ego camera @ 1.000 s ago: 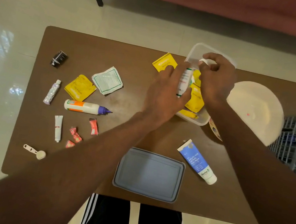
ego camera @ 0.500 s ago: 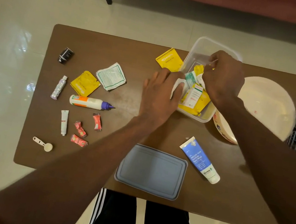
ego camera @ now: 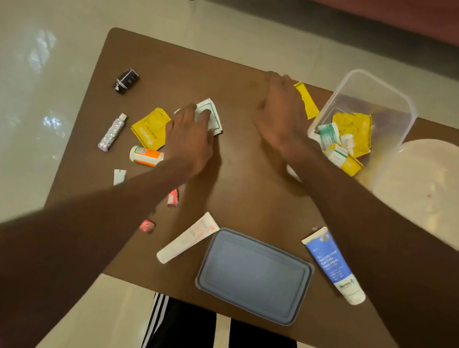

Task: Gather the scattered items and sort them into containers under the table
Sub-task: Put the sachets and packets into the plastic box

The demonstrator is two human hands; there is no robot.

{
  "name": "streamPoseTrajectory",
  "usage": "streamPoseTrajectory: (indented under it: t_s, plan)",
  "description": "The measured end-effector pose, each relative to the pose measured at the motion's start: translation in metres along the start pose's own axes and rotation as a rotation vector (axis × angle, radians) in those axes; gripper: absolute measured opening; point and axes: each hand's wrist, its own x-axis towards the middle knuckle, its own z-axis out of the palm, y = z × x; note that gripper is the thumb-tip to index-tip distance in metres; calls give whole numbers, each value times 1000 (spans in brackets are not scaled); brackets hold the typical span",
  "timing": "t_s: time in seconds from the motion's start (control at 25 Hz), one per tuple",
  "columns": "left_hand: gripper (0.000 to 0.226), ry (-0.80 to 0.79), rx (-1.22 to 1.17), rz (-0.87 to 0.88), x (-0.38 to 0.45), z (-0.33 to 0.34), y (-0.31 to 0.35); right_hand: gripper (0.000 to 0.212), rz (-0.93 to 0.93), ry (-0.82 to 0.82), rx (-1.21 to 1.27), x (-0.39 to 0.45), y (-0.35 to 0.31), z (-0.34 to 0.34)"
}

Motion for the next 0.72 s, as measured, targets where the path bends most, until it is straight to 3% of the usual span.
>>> streamPoseTrajectory:
  t_s: [0.12, 0.2, 0.32, 0.48, 0.72]
  plan:
    - [47, -76, 63, 93, 12, 1, -14, 75, 252, -226, -115, 18, -4, 30]
    - [52, -81, 52, 115, 16, -2, -19, 83, 320, -269, -152, 18, -6, 50]
    - [60, -86, 35, 146, 17, -6, -22, 76, 229, -186, -206, 0, -14, 70]
    - [72, -168, -17, 61, 24, -8, -23, 69, 50, -86, -193, -17, -17, 70]
    - [57, -215, -296, 10, 22, -12, -33, 86, 206, -104, -297, -25, -7, 68]
